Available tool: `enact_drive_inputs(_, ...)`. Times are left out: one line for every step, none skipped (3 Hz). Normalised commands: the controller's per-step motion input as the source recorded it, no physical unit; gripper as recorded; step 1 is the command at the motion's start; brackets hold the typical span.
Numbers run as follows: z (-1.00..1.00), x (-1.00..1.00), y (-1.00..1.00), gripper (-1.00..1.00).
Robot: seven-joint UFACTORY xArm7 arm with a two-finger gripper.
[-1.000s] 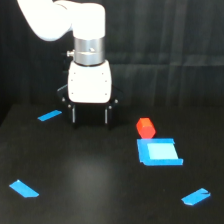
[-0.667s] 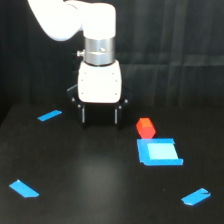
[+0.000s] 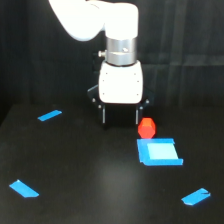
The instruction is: Pick up the red object from the table
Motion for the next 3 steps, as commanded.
enact_drive_inputs(0.67, 0.69, -0.43, 1.00)
enact_drive_inputs(0.20, 0.51, -0.25, 0.98)
enact_drive_inputs(-0.16, 0.56, -0.19, 1.00)
